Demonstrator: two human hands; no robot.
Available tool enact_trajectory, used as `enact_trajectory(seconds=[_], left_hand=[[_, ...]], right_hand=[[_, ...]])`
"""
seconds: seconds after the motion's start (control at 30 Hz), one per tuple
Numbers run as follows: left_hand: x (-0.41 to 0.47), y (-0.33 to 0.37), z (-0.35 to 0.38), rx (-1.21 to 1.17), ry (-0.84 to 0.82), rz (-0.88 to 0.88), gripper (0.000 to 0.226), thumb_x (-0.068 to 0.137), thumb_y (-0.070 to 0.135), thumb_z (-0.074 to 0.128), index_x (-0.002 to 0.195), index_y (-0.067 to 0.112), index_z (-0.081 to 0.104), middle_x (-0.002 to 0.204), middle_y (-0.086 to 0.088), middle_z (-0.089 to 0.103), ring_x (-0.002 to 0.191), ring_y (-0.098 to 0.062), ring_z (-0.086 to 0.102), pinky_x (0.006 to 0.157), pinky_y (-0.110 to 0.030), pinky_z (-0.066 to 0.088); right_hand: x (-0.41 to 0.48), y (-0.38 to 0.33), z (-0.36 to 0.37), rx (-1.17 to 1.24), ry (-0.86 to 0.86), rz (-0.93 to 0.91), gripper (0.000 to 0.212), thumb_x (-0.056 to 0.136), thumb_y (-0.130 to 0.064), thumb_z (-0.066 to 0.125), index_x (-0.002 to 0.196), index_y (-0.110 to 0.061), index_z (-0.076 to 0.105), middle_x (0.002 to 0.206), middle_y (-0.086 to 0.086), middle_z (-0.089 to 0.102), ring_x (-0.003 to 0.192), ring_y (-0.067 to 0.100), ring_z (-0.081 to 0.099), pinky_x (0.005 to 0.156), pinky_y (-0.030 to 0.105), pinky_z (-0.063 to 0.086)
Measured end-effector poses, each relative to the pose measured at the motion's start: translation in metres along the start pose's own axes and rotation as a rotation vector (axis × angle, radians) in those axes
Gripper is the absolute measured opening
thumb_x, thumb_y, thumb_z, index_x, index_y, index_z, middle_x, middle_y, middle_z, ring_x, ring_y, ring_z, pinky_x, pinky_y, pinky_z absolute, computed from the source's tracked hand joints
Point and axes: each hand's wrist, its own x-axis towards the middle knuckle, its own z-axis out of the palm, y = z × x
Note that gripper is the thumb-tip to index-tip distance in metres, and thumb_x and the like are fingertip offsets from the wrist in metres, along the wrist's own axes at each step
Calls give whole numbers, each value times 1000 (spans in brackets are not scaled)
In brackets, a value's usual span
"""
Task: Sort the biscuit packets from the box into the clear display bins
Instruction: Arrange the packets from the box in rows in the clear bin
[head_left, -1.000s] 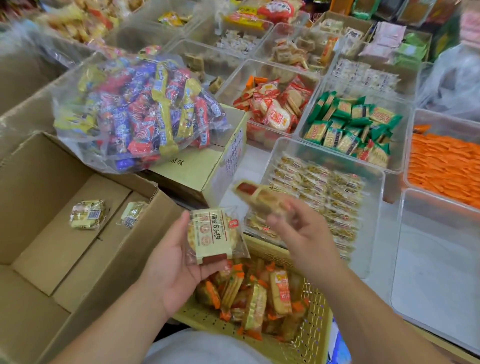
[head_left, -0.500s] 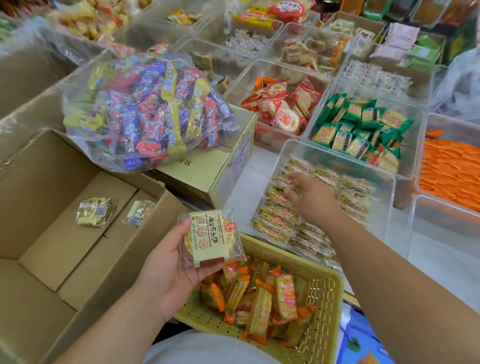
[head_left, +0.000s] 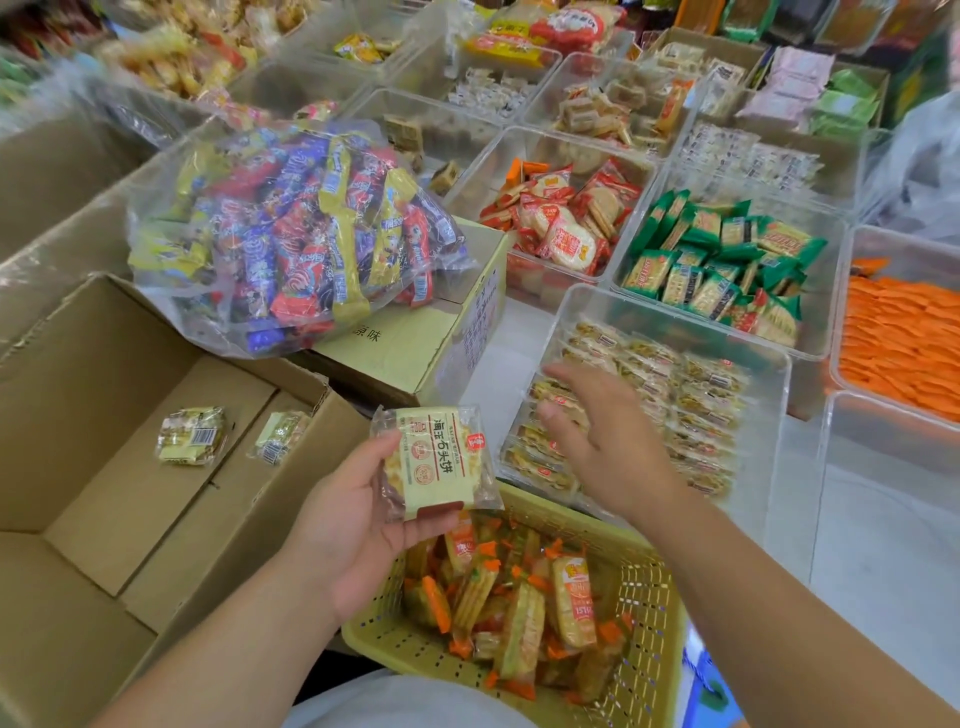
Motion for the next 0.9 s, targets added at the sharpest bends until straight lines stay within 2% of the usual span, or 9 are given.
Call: enact_trajectory(seconds=[0.07,0.17,0.27,0.4,0.5,0.63,0.73,0.8,0.9], left_hand=[[4,2,9,13,-21,-27,50,84,36,64,126,10,69,117,-21,75,94,-36,77,57,-41,63],[10,7,28,101,-92,-67,46,80,32,67,118,8,72,113,-21,76,91,-37,77,58,-42,63],[19,11,43,207,-167,-110,39,78,29,69,110,7,76,99,-19,76,75,-32,74,53,-40,62],[36,10,58,341,-216,-158,37,91,38,63,115,12,74,93,-15,76,69,-30,73,50,-37,59],[50,0,65,509,-124,-17,49,103,62,39,118,29,73,103,-11,78,83,-28,74,63,-37,58],[68,-18,57,1063,-71,374,58,91,80,32,128,45,59,122,16,65,116,-15,59,88,-23,43],[78,-30,49,1461,-140,370,90,85,83,33,157,29,38,154,2,49,140,-22,47,110,-37,39],[85,-36,48,1611,-137,346,99,85,88,34,160,25,31,160,-1,44,141,-24,47,111,-41,39],[94,-42,51,1792,-69,341,96,82,86,46,153,22,39,148,-3,56,129,-27,58,101,-44,49]], right_hand=[[-24,-18,0,132,-41,-157,58,97,-58,48,148,-30,47,156,-8,41,148,11,31,120,41,28],[-47,-24,1,106,-72,-352,69,82,-36,69,148,-30,49,161,-8,36,153,18,25,122,46,26],[-52,-17,-3,14,-59,-380,73,75,-27,75,145,-28,54,157,-7,42,149,21,33,119,46,32],[-51,-1,-14,-108,-7,-389,53,86,-20,68,139,-25,61,147,0,53,131,26,51,110,38,40],[-49,8,-17,-86,82,-360,42,91,-21,64,133,-20,66,136,-1,63,120,24,58,103,35,44],[-48,26,-22,-68,245,-228,32,94,-21,68,125,-14,70,112,-4,71,103,22,62,89,35,49],[-38,37,-37,-100,314,-105,28,90,-14,75,118,-16,73,95,-12,65,91,17,57,81,32,43],[-22,41,-51,-148,330,-62,17,93,-18,71,109,-21,73,83,-10,62,84,19,52,75,35,42],[11,44,-69,-232,373,-23,16,97,-23,65,111,-20,72,80,-8,52,84,24,52,71,33,33]])
